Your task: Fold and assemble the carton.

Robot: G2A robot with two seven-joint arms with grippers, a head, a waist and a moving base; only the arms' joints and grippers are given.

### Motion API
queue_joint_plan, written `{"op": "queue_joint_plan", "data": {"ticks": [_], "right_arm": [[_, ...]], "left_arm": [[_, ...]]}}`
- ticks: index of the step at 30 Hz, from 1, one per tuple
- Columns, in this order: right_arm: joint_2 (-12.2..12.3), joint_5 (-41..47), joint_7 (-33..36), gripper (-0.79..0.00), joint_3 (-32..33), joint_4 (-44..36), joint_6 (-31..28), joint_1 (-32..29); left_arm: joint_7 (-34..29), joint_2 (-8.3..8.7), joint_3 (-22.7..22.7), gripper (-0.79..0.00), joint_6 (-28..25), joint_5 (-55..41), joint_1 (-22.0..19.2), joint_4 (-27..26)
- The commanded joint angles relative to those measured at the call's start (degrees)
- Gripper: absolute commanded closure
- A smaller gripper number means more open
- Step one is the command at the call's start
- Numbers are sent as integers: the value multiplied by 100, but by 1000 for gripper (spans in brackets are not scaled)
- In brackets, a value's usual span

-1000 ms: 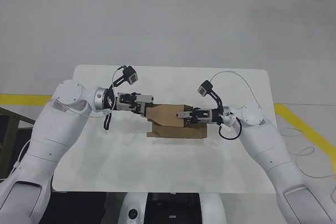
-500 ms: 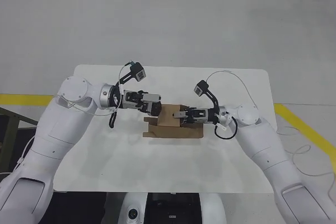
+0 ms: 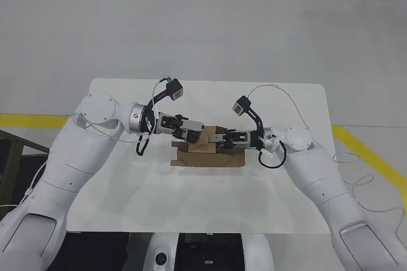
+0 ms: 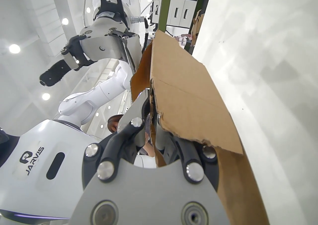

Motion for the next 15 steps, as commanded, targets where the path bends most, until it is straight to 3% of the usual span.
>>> {"op": "queue_joint_plan", "data": {"ticks": [1, 15], "right_arm": [[1, 3, 7, 0, 8, -6, 4, -6], [123, -87, -41, 0, 375, -213, 16, -181]], "left_arm": [[-4, -4, 10, -785, 6, 3, 11, -11], [-11, 61, -368, -785, 30, -243, 234, 183]]}}
